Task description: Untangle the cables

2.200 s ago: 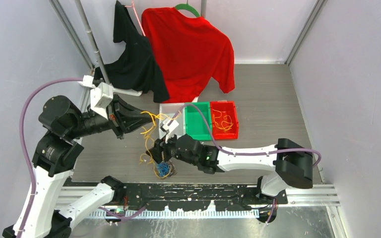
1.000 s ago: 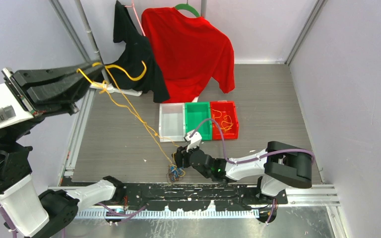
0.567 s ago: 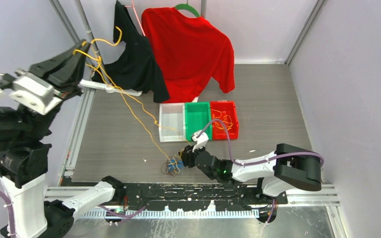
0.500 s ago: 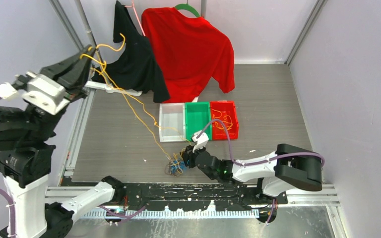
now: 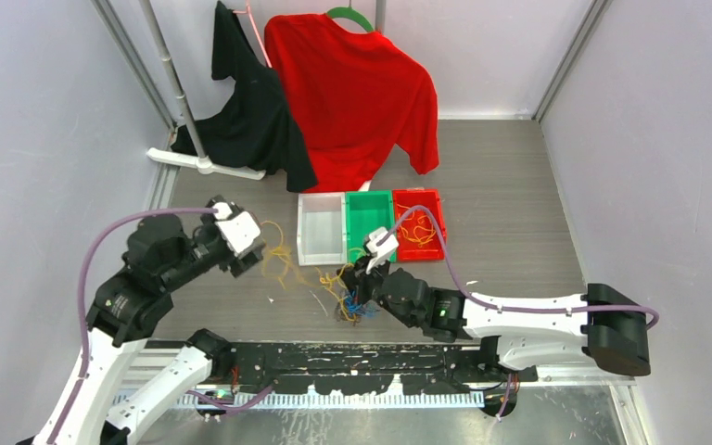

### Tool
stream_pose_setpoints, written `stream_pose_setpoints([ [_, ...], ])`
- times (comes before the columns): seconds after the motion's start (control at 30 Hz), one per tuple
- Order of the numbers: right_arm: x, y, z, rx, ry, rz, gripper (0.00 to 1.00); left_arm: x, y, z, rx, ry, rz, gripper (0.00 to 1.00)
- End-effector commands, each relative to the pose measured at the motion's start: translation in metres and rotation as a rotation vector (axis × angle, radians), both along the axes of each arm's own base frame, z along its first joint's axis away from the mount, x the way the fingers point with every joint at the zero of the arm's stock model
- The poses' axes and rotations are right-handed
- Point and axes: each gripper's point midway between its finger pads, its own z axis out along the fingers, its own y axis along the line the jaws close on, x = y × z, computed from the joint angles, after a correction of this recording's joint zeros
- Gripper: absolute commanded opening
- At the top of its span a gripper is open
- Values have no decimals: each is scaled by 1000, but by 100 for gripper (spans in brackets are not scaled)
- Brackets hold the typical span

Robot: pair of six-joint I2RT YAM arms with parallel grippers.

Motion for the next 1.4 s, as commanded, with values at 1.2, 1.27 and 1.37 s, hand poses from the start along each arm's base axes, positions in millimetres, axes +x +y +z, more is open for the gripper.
stream_pose_setpoints([
  [1.2, -15, 79, 116, 89, -83, 244, 1, -66, -103, -52, -447, 647, -401, 49],
  [1.27, -17, 79, 114, 93, -82, 252, 1, -62, -102, -54, -446, 646, -381, 41],
  [1.37, -18, 78, 111, 96, -79, 259, 1, -61, -102, -54, -448, 646, -377, 23],
])
